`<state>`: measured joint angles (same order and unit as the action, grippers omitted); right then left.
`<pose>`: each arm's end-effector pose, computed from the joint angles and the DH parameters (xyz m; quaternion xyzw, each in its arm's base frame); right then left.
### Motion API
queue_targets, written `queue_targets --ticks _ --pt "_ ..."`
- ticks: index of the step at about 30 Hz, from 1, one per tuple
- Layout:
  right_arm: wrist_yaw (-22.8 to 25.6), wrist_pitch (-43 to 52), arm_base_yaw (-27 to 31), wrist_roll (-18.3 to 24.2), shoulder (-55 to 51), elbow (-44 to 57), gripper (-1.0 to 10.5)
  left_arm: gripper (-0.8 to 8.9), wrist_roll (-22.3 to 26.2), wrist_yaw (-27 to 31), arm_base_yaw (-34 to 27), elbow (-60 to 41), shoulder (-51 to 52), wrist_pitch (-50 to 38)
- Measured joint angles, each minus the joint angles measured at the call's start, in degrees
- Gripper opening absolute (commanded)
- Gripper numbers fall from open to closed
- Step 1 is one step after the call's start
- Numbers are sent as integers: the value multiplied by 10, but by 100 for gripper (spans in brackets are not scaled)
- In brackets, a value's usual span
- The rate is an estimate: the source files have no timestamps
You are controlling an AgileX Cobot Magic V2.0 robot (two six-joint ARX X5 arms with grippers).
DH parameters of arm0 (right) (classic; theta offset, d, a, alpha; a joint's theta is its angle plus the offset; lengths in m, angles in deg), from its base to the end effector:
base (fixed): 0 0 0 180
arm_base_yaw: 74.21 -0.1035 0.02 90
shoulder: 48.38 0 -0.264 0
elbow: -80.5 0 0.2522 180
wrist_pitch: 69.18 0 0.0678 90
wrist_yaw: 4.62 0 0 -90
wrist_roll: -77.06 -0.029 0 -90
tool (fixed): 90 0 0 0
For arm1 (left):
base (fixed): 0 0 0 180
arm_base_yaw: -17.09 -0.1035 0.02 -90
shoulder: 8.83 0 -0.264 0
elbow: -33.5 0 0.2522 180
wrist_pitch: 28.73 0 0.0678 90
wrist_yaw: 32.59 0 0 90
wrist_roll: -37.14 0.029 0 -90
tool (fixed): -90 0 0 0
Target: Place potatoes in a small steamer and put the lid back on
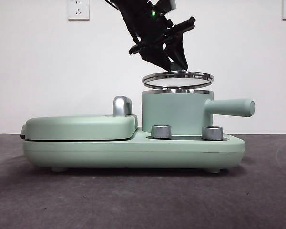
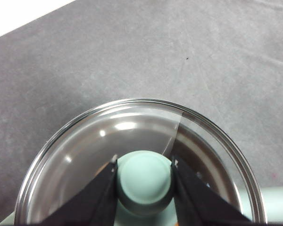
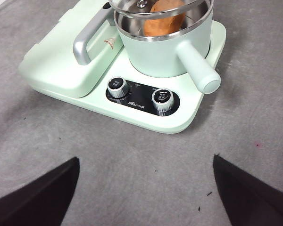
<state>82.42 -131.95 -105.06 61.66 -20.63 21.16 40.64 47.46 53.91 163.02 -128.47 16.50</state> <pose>0.0713 0.0443 0.3084 0.0593 0.2960 0.2426 0.9220 0.3793 -0.2902 0.3205 0.0972 0.2836 -0.3870 0.8720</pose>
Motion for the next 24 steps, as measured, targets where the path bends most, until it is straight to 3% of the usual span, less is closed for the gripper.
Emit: queue_targets --ticks 18,24 --pt "0 0 0 -14 0 0 436 15 6 0 0 1 -16 8" --pt "0 0 0 -16 0 0 436 18 30 1 4 9 -21 23"
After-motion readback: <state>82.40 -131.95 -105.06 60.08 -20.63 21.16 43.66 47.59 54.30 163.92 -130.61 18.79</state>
